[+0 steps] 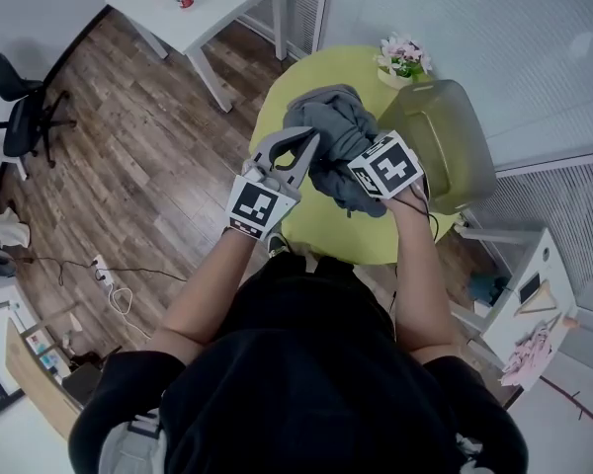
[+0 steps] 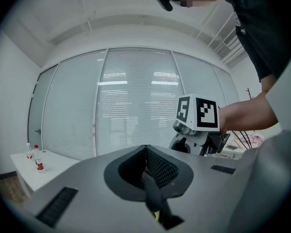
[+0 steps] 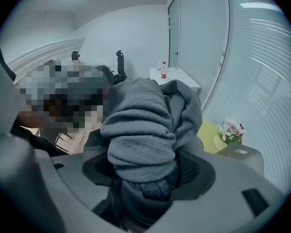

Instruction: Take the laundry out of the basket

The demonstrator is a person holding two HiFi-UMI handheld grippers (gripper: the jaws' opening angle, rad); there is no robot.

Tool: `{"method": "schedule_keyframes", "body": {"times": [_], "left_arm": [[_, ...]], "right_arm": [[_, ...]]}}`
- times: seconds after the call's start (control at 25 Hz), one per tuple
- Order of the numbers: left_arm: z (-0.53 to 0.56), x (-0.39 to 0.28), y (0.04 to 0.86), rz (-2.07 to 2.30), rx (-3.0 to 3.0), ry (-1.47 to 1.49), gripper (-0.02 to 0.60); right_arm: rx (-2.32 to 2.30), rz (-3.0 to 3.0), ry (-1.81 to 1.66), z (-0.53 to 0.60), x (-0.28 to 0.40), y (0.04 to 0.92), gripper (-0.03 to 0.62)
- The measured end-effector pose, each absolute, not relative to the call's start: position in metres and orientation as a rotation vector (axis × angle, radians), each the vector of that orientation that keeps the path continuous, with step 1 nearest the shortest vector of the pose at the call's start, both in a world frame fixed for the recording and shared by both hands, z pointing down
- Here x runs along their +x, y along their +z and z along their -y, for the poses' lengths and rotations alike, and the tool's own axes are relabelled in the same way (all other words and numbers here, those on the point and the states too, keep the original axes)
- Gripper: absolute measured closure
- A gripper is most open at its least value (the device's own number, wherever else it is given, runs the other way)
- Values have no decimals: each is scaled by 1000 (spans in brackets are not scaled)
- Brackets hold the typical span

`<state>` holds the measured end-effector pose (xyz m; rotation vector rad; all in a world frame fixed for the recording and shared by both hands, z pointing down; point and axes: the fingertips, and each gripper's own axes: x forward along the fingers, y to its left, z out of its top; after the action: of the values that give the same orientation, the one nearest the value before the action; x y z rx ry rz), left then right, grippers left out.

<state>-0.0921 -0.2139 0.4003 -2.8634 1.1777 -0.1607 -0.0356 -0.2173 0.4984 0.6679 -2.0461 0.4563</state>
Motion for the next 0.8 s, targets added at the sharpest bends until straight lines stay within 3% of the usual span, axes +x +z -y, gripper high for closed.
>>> {"method": "schedule_keyframes", "body": {"times": [0.8], "left_arm": [[205,-133,518,-1208,-2964,-328,571]], "right_arm": [[684,1946,606,207,-65,624,266]]}}
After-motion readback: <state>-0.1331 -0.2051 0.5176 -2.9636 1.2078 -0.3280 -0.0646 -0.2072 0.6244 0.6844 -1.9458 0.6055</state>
